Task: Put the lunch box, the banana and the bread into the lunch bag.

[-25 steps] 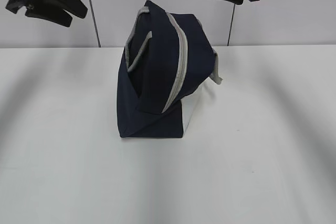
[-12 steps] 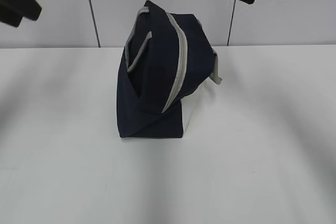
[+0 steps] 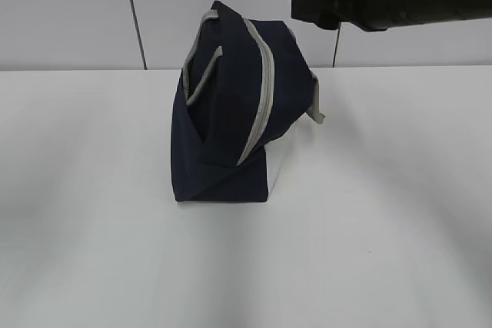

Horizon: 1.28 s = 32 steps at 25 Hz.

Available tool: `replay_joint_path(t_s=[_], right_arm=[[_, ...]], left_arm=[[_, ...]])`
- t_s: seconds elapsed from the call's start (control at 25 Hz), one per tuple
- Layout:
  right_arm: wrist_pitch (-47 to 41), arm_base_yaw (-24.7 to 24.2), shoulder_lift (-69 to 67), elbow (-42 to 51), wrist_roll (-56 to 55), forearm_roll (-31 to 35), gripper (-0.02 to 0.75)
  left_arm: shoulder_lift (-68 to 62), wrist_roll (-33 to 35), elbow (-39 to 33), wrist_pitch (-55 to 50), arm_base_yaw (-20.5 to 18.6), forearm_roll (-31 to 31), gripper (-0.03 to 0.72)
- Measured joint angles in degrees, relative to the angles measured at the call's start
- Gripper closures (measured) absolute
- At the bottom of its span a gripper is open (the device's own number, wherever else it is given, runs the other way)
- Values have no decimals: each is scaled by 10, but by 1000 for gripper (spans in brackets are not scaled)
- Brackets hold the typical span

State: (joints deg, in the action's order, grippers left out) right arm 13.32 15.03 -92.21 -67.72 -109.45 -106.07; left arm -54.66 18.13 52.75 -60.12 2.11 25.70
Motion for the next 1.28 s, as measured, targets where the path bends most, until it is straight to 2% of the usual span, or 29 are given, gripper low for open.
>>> replay_joint_path(t_s=[0.2, 0.4, 0.72, 1.04, 1.28], right_arm=[[-15, 0, 22, 26, 20, 2, 281], [-28, 0, 70, 65, 33, 2, 281], [-73, 0, 163, 157, 54, 6, 280], [-152, 0, 203, 232, 88, 11, 281], [-157, 24, 198, 240, 90, 12, 281]], left_arm=[[127, 0, -115, 35, 0, -12, 338], [206, -1, -183, 53, 0, -27, 347], [285, -93, -210, 44, 0, -126, 373], [354, -105, -214, 16, 0, -134, 380], [363, -113, -228, -25, 10, -191, 434]])
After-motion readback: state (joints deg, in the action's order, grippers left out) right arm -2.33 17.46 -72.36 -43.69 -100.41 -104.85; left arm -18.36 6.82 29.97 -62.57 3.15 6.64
